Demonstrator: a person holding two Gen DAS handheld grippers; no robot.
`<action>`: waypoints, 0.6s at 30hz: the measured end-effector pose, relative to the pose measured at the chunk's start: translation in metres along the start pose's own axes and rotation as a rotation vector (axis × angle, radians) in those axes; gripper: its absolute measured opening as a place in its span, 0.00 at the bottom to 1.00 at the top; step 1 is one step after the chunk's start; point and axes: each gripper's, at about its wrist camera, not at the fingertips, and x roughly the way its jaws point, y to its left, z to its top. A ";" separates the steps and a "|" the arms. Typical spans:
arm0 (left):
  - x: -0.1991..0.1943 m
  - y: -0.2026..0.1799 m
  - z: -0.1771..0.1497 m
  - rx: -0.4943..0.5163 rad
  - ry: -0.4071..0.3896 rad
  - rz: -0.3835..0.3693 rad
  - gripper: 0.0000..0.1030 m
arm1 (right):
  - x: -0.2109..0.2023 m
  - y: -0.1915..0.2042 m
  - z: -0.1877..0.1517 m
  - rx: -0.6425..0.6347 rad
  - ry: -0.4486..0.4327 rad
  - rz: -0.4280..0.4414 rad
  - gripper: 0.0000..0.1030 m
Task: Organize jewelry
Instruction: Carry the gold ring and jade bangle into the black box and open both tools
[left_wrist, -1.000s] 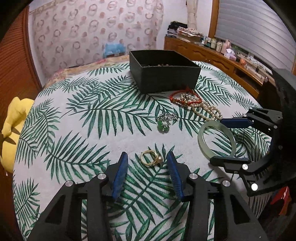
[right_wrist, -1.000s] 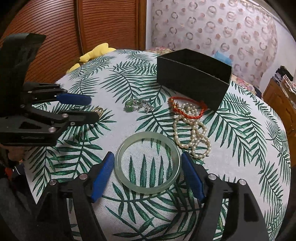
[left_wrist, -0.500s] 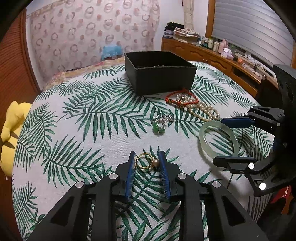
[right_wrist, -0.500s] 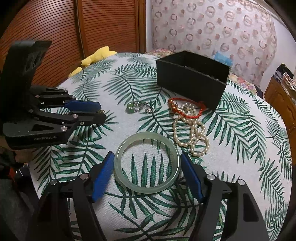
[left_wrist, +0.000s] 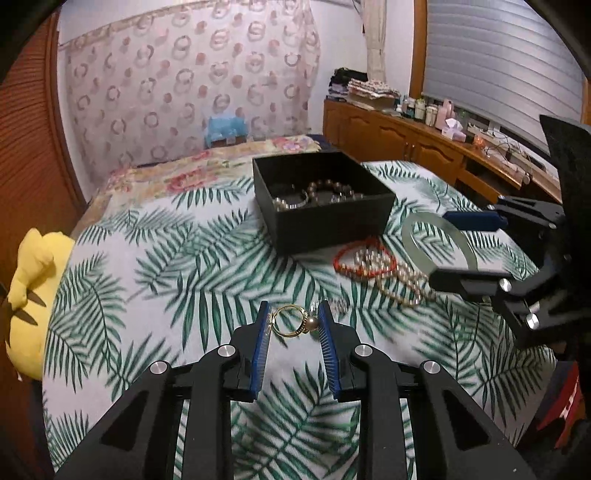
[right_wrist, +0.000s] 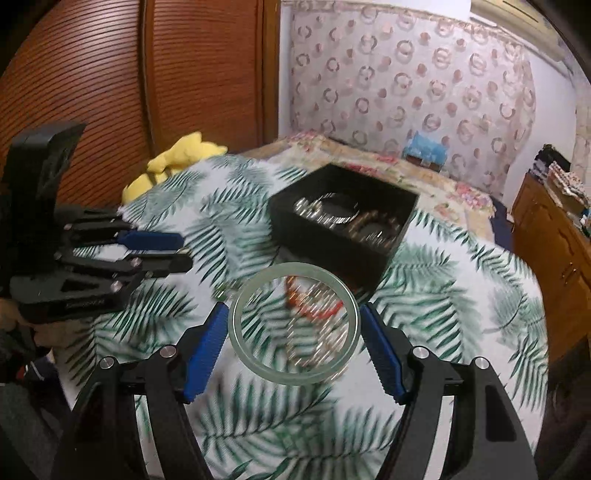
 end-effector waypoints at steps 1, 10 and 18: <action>0.000 0.000 0.003 0.000 -0.005 0.000 0.23 | 0.001 -0.005 0.005 0.005 -0.007 -0.002 0.72; 0.000 0.006 0.026 0.005 -0.044 0.007 0.23 | 0.025 -0.038 0.043 0.044 -0.034 -0.027 0.73; 0.005 0.009 0.042 0.010 -0.062 0.011 0.24 | 0.059 -0.054 0.065 0.072 -0.018 -0.012 0.73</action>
